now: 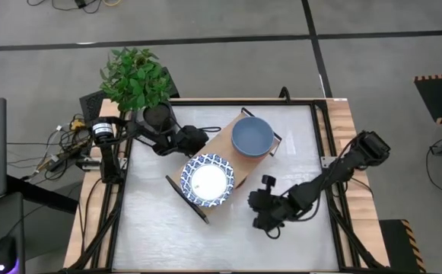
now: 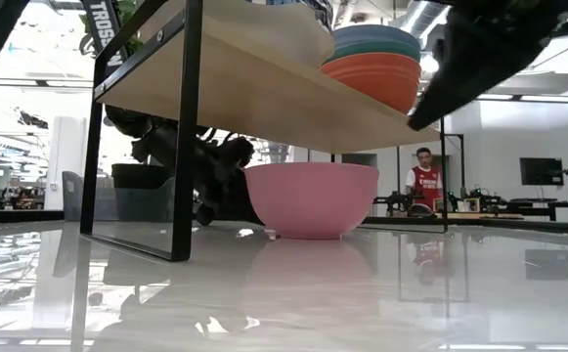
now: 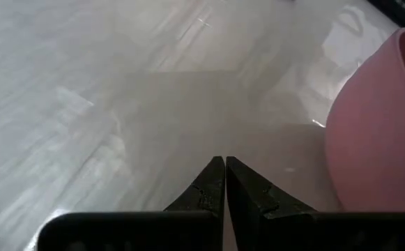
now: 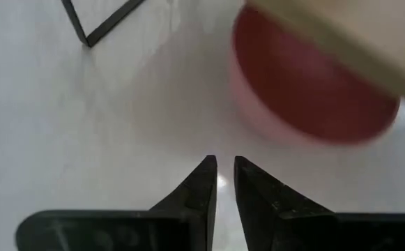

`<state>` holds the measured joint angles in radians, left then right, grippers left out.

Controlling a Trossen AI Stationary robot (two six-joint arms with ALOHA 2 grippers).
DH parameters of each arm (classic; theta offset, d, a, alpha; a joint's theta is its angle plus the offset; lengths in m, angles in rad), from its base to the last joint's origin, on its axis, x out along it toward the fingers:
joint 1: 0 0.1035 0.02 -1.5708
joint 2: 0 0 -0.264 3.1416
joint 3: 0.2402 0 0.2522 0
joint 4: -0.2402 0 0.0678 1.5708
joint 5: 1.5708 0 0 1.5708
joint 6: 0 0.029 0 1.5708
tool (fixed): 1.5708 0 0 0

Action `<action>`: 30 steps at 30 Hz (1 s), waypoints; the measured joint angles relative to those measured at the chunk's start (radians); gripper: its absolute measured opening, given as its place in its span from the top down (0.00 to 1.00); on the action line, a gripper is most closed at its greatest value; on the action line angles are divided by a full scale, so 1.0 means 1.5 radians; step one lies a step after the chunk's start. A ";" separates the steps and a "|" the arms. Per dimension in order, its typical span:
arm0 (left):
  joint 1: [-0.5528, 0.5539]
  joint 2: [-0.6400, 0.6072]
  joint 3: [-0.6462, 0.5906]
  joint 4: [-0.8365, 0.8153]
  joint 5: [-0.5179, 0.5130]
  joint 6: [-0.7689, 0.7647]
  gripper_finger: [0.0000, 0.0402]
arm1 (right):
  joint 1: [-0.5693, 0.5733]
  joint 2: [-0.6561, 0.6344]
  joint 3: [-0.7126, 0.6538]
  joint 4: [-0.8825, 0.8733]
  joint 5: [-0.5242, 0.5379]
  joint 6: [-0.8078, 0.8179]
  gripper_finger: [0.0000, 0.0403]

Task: Place and stack bowls onto a shelf
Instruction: Stack the pink bowl on top of the light blue bowl on the shelf

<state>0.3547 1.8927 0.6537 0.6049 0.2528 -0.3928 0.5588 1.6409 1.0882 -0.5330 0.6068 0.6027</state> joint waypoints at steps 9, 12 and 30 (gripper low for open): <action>0.001 0.000 0.000 -0.001 0.022 0.002 1.00 | -0.079 0.014 -0.001 0.083 -0.094 -0.255 0.61; 0.001 0.001 0.000 -0.002 0.021 0.000 1.00 | -0.096 0.033 0.001 0.085 -0.122 -0.265 0.54; 0.000 0.001 -0.001 -0.016 0.029 0.025 1.00 | -0.098 0.054 0.000 0.121 -0.059 -0.374 0.51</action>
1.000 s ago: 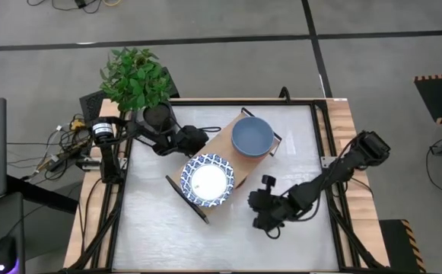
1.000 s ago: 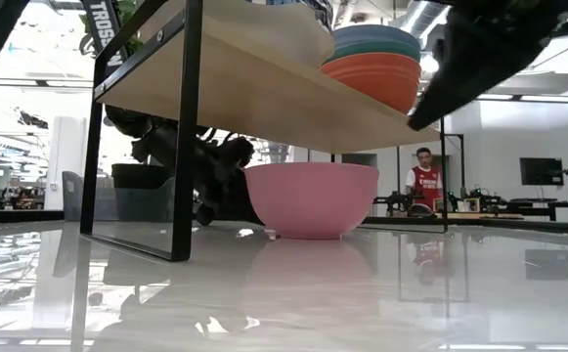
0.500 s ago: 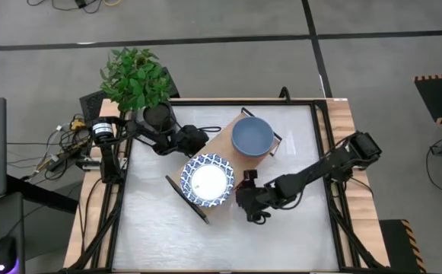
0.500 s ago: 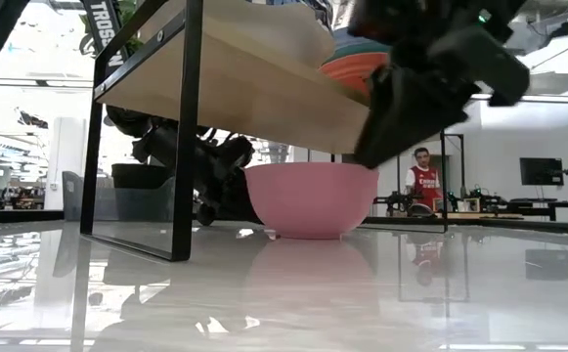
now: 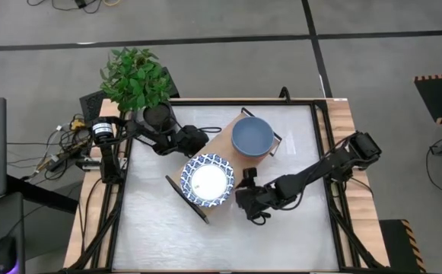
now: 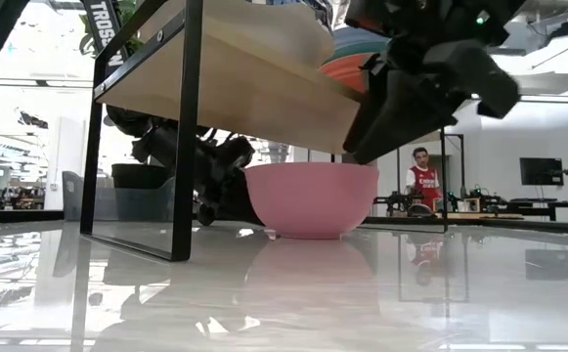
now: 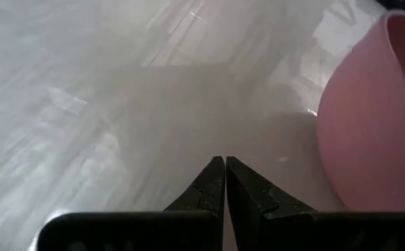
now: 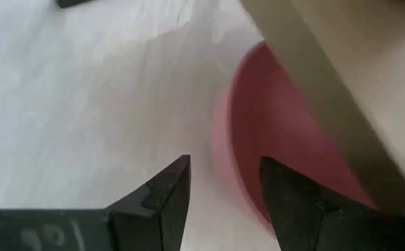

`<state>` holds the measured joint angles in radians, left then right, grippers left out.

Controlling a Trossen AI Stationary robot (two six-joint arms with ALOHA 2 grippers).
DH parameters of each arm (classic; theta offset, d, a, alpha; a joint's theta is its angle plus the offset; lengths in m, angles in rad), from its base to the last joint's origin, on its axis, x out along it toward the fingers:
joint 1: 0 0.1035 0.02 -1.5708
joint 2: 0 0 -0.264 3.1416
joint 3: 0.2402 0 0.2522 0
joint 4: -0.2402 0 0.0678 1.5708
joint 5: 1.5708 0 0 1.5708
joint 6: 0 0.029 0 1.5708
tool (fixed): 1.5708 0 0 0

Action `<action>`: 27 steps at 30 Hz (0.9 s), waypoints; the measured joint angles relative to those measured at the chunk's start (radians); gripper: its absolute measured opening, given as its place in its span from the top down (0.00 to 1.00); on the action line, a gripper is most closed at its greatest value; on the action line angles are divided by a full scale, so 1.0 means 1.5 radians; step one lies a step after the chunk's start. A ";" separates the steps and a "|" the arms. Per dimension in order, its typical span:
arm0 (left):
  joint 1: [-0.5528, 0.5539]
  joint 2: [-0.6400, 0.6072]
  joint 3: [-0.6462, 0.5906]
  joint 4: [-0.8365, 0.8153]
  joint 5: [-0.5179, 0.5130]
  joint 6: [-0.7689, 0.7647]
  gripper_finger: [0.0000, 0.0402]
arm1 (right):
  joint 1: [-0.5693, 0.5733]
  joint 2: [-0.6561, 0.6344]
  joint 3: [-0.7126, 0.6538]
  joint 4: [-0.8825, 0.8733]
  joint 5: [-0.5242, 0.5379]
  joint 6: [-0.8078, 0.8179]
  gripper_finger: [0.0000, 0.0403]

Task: Place and stack bowls onto a shelf
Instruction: Stack the pink bowl on top of the light blue bowl on the shelf

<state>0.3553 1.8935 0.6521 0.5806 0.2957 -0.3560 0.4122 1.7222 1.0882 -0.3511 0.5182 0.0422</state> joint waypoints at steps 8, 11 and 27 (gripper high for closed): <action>0.019 -0.001 0.000 -0.021 0.020 0.018 1.00 | -0.009 0.000 -0.009 -0.003 -0.001 -0.014 0.51; 0.026 -0.001 0.001 -0.021 0.022 0.014 1.00 | -0.018 0.001 -0.023 -0.010 0.000 -0.017 0.51; 0.028 -0.001 0.001 -0.041 0.003 0.033 1.00 | -0.041 0.001 -0.024 -0.001 -0.021 -0.011 0.52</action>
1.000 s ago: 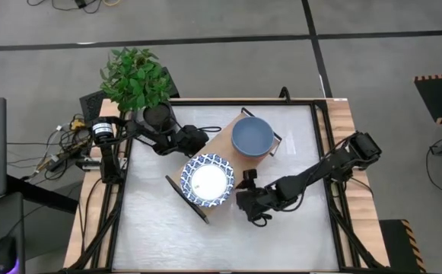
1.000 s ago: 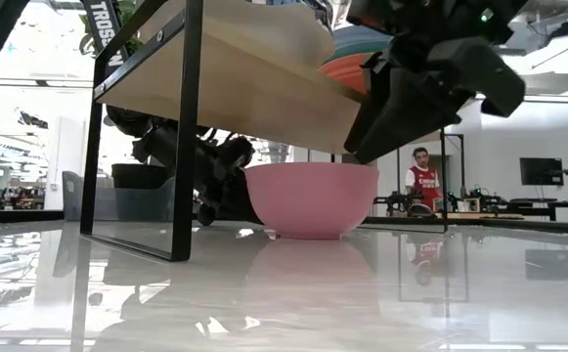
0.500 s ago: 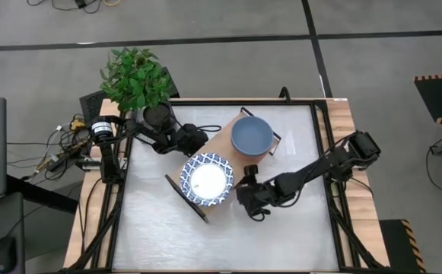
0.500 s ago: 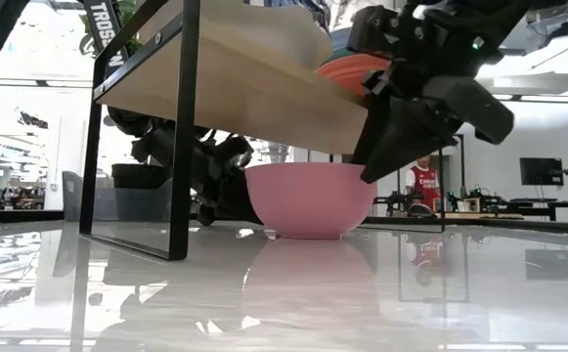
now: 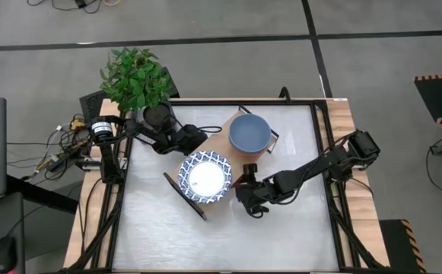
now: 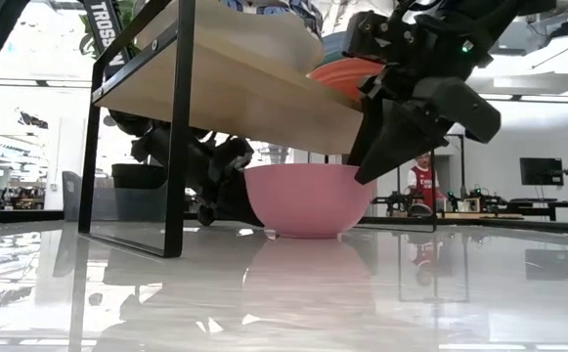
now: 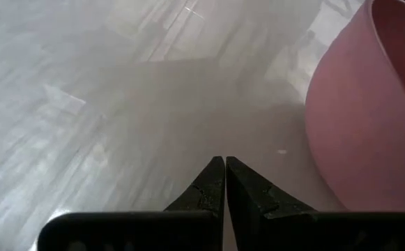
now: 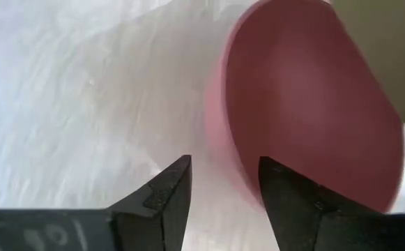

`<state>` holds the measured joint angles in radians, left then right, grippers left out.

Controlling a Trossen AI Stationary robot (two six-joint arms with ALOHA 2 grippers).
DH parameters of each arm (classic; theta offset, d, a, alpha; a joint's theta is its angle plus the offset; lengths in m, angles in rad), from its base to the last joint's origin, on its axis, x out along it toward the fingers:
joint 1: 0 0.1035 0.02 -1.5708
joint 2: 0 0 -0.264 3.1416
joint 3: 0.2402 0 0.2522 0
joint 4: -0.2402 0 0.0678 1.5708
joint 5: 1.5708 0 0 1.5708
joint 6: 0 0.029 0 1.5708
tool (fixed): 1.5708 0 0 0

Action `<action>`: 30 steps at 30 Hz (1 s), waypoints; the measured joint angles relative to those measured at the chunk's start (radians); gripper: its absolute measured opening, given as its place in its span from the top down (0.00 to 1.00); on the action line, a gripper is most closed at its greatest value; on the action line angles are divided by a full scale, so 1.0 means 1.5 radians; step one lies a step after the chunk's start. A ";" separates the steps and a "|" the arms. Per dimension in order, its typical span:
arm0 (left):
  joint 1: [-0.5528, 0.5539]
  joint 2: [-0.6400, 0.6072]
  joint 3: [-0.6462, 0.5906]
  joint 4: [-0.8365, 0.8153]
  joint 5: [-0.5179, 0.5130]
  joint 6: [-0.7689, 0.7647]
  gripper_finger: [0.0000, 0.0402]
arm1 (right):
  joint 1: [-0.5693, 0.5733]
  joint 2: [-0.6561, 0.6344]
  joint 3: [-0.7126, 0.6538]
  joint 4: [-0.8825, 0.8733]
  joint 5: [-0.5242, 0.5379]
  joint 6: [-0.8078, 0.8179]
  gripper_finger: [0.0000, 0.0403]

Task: Place and stack bowls onto a shelf
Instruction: Stack the pink bowl on top of the light blue bowl on the shelf

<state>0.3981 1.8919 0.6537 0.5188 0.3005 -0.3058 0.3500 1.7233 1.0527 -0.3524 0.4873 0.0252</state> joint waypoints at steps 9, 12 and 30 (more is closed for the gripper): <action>-0.001 0.000 0.000 0.000 -0.007 -0.003 1.00 | 0.000 0.000 0.000 -0.002 -0.038 -0.009 0.55; 0.000 0.000 0.000 0.002 0.021 -0.003 1.00 | 0.002 0.000 0.000 -0.004 -0.078 -0.010 0.56; 0.004 -0.079 -0.005 -0.122 0.025 0.034 1.00 | 0.064 0.000 0.000 -0.120 -0.117 0.149 0.69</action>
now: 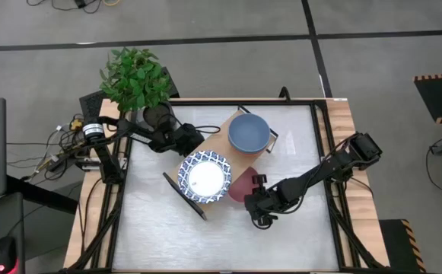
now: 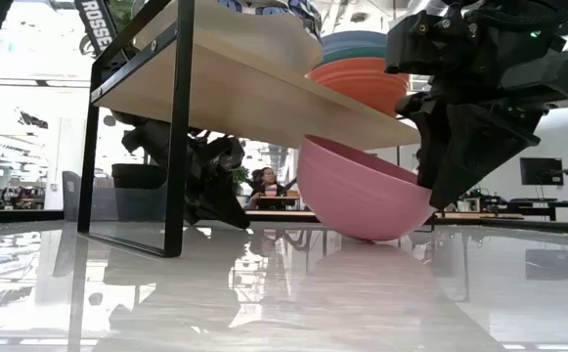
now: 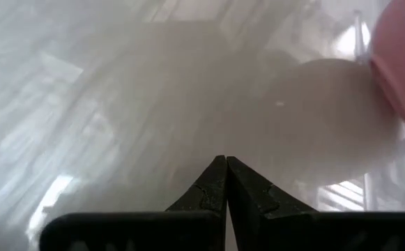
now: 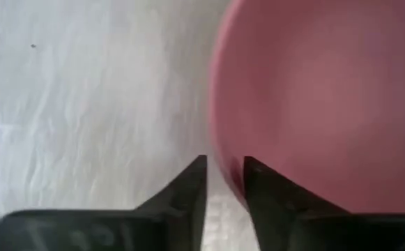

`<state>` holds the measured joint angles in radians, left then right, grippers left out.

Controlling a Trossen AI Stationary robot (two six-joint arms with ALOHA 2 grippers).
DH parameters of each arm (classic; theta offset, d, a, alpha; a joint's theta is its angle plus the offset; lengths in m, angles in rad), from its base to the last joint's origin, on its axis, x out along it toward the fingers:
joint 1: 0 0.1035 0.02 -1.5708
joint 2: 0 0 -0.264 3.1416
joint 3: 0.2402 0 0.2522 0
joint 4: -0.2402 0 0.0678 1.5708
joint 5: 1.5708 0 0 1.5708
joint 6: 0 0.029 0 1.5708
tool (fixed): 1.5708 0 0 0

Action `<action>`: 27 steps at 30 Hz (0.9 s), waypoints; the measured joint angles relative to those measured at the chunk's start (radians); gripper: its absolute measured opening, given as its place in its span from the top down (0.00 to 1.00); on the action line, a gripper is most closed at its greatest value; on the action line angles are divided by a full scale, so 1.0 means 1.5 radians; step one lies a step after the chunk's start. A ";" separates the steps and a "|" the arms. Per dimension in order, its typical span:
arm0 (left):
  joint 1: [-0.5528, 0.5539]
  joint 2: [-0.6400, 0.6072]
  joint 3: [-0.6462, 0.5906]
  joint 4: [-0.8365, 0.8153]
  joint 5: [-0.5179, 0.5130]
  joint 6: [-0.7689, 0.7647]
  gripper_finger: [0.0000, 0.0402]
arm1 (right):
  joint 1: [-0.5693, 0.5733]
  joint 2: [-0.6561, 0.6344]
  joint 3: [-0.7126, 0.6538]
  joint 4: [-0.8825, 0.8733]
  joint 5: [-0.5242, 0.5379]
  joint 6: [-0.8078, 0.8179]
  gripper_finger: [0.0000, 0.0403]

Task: Place and stack bowls onto a shelf
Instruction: Stack the pink bowl on top of the light blue bowl on the shelf

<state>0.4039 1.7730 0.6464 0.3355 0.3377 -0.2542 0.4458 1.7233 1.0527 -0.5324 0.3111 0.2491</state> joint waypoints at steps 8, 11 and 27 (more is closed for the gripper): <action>0.016 -0.036 0.002 -0.074 -0.057 -0.011 1.00 | 0.000 -0.002 0.002 -0.012 0.010 0.114 0.94; 0.023 -0.050 0.002 -0.084 -0.078 -0.015 1.00 | 0.000 -0.002 0.002 -0.011 0.011 0.133 0.94; 0.046 -0.171 0.001 -0.162 -0.163 0.001 1.00 | 0.060 -0.003 0.034 -0.048 -0.013 0.299 0.94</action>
<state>0.4734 1.5168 0.6472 0.0923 0.0930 -0.2527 0.5362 1.7195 1.1040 -0.6048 0.2912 0.6974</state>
